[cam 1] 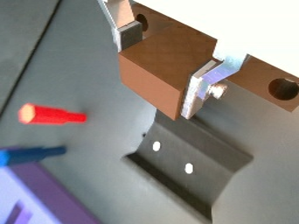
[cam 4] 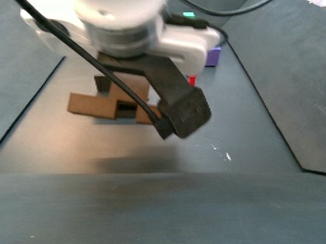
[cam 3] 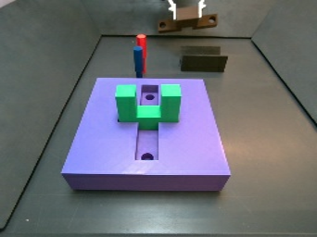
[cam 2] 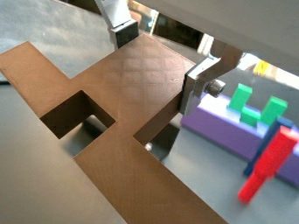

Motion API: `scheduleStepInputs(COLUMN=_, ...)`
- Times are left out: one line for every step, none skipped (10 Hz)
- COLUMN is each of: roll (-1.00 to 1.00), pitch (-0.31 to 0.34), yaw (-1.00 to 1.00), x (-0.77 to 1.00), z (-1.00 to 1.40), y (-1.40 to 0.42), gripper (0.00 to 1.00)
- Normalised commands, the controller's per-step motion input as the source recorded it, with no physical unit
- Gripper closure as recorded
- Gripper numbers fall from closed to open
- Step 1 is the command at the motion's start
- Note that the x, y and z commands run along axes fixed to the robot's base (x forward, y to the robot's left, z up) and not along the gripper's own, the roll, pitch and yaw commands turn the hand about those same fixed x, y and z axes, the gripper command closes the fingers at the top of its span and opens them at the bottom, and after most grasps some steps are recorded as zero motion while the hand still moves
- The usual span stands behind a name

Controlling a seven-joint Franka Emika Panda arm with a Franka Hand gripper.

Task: Pick up the brown object. Move up. Place the brown object on the fixture. Regrasp the brown object. Move to above the board. Insert the brown object.
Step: Place the brown object on the fixture.

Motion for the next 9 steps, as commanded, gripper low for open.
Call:
scheduleStepInputs(roll=-0.30, pitch=0.209, yaw=0.00, x=0.59, z=0.00, y=-0.25, gripper=1.00)
scheduleStepInputs(roll=-0.07, pitch=0.409, yaw=0.02, x=0.73, z=-0.01, y=-0.31, gripper=1.00)
scheduleStepInputs(roll=-0.08, pitch=0.391, yaw=0.02, x=0.69, z=0.00, y=-0.34, gripper=1.00)
scheduleStepInputs(roll=-0.08, pitch=0.411, yaw=0.00, x=0.72, z=0.00, y=-0.38, gripper=1.00)
scheduleStepInputs(roll=-0.18, pitch=0.240, yaw=0.00, x=0.59, z=0.14, y=-0.36, gripper=1.00)
scheduleStepInputs(roll=-0.23, pitch=0.000, yaw=0.00, x=0.52, z=0.00, y=-0.37, gripper=1.00)
scheduleStepInputs(roll=-0.23, pitch=0.023, yaw=0.00, x=0.54, z=0.00, y=-0.35, gripper=1.00)
scheduleStepInputs(roll=-0.21, pitch=0.029, yaw=0.00, x=0.52, z=0.00, y=-0.31, gripper=1.00)
scheduleStepInputs(roll=-0.22, pitch=0.000, yaw=0.00, x=0.49, z=-0.05, y=-0.28, gripper=1.00)
